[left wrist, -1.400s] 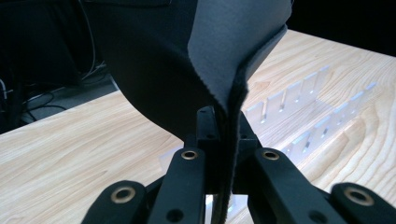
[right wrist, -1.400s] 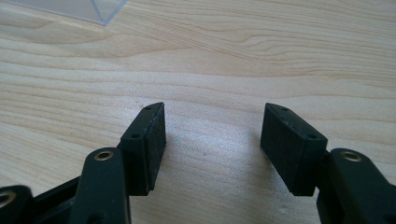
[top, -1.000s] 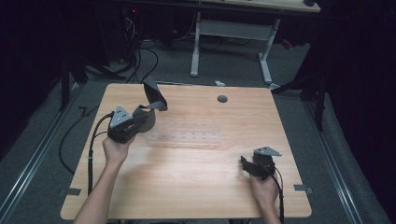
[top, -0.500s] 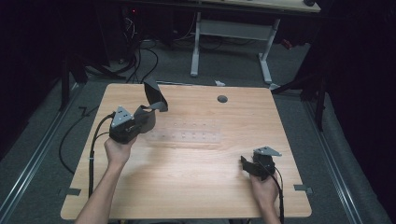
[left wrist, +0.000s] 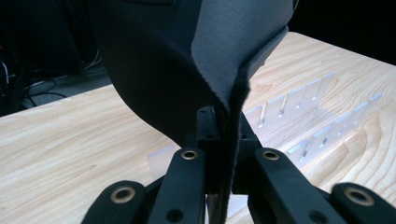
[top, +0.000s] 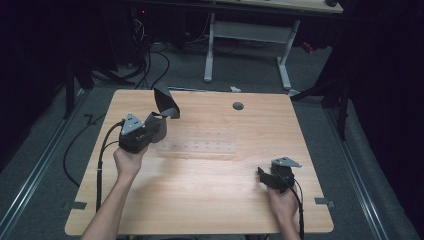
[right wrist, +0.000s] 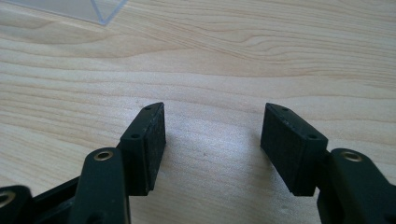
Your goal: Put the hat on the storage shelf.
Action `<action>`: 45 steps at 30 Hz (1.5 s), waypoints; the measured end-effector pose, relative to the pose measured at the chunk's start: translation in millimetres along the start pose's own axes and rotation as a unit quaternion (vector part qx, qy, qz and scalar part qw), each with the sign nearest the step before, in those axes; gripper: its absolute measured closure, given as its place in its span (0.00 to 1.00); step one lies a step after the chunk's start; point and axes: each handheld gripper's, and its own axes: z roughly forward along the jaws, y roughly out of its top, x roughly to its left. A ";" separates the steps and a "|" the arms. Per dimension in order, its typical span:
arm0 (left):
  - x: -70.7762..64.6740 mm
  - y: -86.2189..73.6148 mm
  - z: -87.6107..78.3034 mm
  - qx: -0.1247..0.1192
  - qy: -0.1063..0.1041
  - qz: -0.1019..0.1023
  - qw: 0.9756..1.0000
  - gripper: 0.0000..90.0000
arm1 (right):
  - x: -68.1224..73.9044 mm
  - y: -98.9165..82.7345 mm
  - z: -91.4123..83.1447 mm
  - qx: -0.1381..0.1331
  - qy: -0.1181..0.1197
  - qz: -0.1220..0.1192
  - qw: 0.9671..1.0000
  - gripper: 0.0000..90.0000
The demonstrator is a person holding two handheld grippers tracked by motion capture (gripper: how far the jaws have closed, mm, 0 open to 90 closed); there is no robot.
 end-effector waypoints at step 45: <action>24.8 -34.1 -28.7 0.029 0.044 -0.015 0.999 0.59 | -0.2 0.0 0.1 0.000 0.001 -0.002 1.000 0.44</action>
